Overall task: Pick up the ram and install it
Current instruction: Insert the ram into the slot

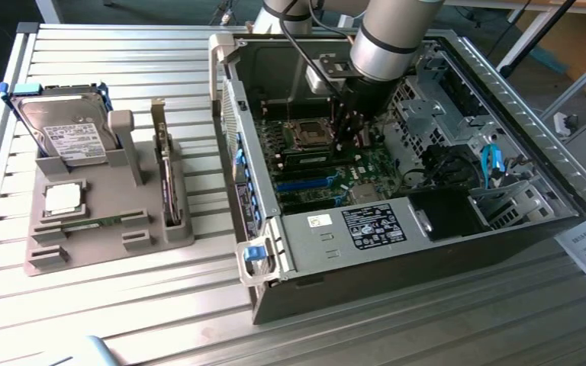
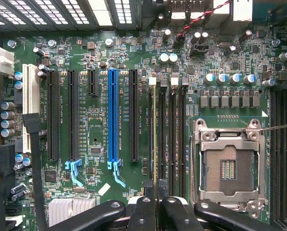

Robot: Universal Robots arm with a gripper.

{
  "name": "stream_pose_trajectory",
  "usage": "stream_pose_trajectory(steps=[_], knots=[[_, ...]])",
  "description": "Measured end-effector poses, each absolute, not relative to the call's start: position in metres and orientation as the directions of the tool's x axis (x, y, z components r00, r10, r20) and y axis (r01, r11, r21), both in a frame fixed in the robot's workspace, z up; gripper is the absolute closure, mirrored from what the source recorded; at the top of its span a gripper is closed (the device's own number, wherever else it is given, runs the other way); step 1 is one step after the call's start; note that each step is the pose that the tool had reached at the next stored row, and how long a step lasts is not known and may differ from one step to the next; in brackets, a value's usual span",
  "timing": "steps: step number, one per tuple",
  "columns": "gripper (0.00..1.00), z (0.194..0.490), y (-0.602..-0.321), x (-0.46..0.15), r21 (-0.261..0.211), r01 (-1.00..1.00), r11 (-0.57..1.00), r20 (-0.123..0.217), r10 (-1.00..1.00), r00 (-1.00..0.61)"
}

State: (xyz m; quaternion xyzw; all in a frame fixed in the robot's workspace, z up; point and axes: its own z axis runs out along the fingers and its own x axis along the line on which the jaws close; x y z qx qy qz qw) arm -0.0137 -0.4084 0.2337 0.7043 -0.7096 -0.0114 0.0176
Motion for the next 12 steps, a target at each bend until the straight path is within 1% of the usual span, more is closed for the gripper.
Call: stream_pose_trajectory(steps=[6,8,9,10,12], knots=[[0.88,0.2336,-0.4084,-0.0137,0.041,-0.999,0.008,0.009,-1.0,-0.007],[0.75,0.2336,-0.4084,-0.0137,0.041,-0.999,0.008,0.009,-1.0,-0.007],[0.75,0.2336,-0.4084,-0.0137,0.041,-0.999,0.008,0.009,-1.0,-0.007],[0.69,0.2336,-0.4084,-0.0137,0.041,-0.999,0.008,0.009,-1.0,-0.007],[0.69,0.2336,-0.4084,-0.0137,0.041,-0.999,0.008,0.009,-1.0,-0.007]])
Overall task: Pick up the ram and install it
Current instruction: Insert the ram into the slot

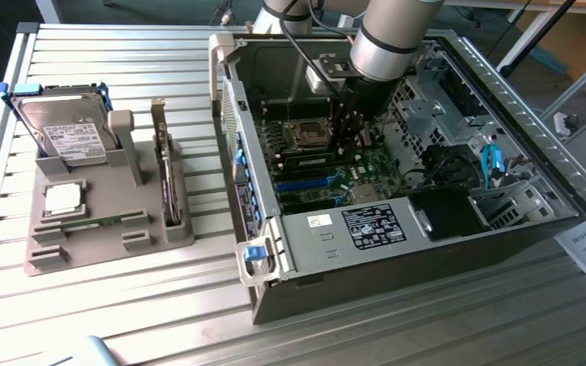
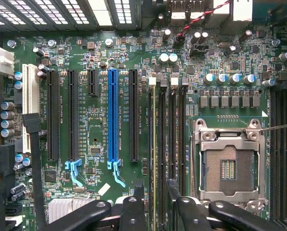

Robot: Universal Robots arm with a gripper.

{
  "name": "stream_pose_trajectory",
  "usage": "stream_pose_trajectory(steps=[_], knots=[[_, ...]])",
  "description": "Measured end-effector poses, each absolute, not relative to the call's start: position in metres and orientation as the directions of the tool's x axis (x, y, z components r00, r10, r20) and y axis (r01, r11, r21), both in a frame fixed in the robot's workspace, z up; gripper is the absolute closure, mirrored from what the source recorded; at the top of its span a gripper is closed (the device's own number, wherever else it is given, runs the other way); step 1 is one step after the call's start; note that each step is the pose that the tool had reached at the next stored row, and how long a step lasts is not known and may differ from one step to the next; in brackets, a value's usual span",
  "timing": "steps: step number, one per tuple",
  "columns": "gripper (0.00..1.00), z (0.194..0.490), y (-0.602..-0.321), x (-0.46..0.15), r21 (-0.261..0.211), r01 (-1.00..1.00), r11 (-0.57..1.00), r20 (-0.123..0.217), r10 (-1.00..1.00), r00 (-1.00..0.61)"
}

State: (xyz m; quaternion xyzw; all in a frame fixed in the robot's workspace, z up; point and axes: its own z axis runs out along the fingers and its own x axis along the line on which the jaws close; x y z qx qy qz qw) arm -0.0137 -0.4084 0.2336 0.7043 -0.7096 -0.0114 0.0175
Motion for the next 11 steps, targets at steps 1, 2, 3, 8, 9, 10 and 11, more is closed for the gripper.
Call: stream_pose_trajectory(steps=[1,2,3,8,9,10,11], knots=[[0.69,0.234,-0.408,-0.014,0.041,-0.999,0.008,0.008,-1.0,-0.007],[0.69,0.234,-0.408,-0.014,0.041,-0.999,0.008,0.009,-1.0,-0.007],[0.69,0.235,-0.408,-0.014,0.041,-0.999,0.008,0.009,-1.0,-0.007],[0.69,0.241,-0.408,-0.014,0.041,-0.999,0.008,0.009,-1.0,-0.007],[0.69,0.244,-0.408,-0.014,0.041,-0.999,0.008,0.009,-1.0,-0.007],[0.69,0.246,-0.408,-0.014,0.041,-0.999,0.008,0.009,-1.0,-0.007],[0.69,0.249,-0.408,-0.014,0.041,-0.999,0.008,0.009,-1.0,-0.007]])
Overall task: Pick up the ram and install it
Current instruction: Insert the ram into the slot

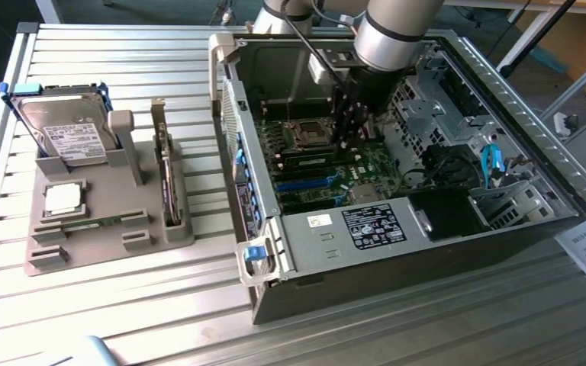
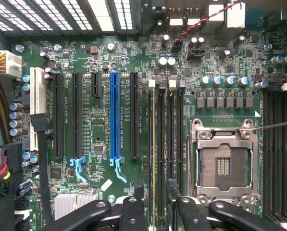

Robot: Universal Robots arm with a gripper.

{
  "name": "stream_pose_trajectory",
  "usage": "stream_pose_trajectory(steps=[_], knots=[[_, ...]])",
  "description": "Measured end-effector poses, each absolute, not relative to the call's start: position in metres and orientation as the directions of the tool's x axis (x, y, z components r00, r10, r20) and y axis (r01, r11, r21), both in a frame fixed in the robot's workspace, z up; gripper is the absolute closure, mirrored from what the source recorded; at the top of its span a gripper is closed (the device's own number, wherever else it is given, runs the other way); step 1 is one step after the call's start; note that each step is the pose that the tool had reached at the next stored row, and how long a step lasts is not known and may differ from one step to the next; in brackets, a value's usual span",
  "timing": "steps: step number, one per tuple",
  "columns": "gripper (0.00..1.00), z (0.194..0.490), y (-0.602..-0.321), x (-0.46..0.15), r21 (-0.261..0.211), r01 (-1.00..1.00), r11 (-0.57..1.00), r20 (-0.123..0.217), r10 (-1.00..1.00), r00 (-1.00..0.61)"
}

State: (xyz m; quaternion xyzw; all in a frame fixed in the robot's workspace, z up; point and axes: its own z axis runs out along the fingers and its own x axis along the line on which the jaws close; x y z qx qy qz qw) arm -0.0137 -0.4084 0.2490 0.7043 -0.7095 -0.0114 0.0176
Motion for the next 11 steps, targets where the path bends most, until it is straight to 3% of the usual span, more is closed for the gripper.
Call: stream_pose_trajectory(steps=[11], knots=[[0.69,0.271,-0.408,-0.014,0.041,-0.999,0.008,0.01,-1.0,-0.007]])
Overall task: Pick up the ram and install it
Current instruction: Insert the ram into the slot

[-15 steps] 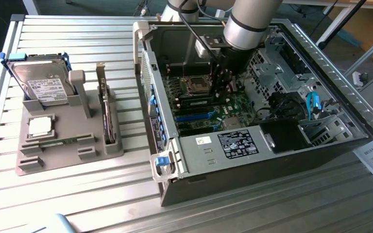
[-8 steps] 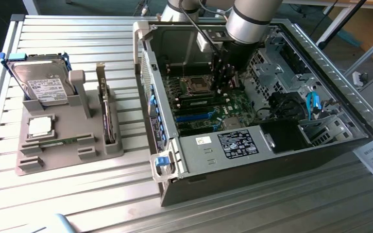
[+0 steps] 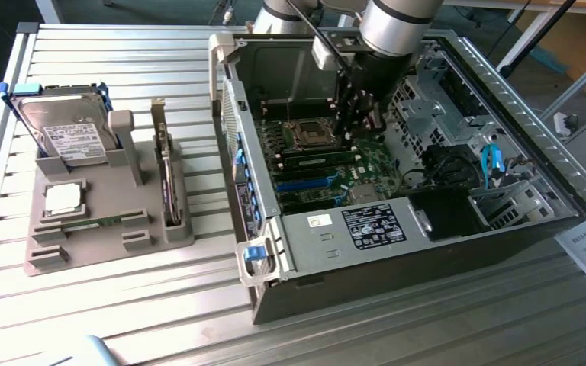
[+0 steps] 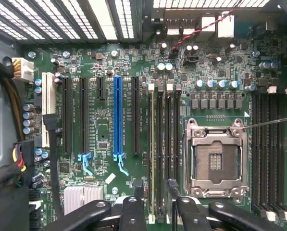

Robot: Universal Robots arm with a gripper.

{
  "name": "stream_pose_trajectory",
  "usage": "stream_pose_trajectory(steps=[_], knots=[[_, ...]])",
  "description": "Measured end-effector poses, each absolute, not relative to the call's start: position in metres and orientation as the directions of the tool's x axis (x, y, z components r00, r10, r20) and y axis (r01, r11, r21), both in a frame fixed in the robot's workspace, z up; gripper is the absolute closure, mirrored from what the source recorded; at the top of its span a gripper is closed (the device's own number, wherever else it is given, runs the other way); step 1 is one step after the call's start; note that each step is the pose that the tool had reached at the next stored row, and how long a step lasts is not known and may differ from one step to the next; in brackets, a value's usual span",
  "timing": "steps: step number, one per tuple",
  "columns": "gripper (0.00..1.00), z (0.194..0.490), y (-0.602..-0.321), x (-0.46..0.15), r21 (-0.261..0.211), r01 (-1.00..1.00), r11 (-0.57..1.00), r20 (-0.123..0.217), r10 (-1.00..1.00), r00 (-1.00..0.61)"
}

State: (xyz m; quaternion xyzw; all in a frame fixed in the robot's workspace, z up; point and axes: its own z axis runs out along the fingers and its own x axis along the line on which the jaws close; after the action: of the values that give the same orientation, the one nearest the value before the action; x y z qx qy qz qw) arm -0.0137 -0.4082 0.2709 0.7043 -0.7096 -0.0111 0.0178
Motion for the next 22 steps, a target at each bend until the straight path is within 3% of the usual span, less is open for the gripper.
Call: stream_pose_trajectory(steps=[22], knots=[[0.69,0.329,-0.408,-0.014,0.041,-0.999,0.008,0.021,-1.0,-0.007]])
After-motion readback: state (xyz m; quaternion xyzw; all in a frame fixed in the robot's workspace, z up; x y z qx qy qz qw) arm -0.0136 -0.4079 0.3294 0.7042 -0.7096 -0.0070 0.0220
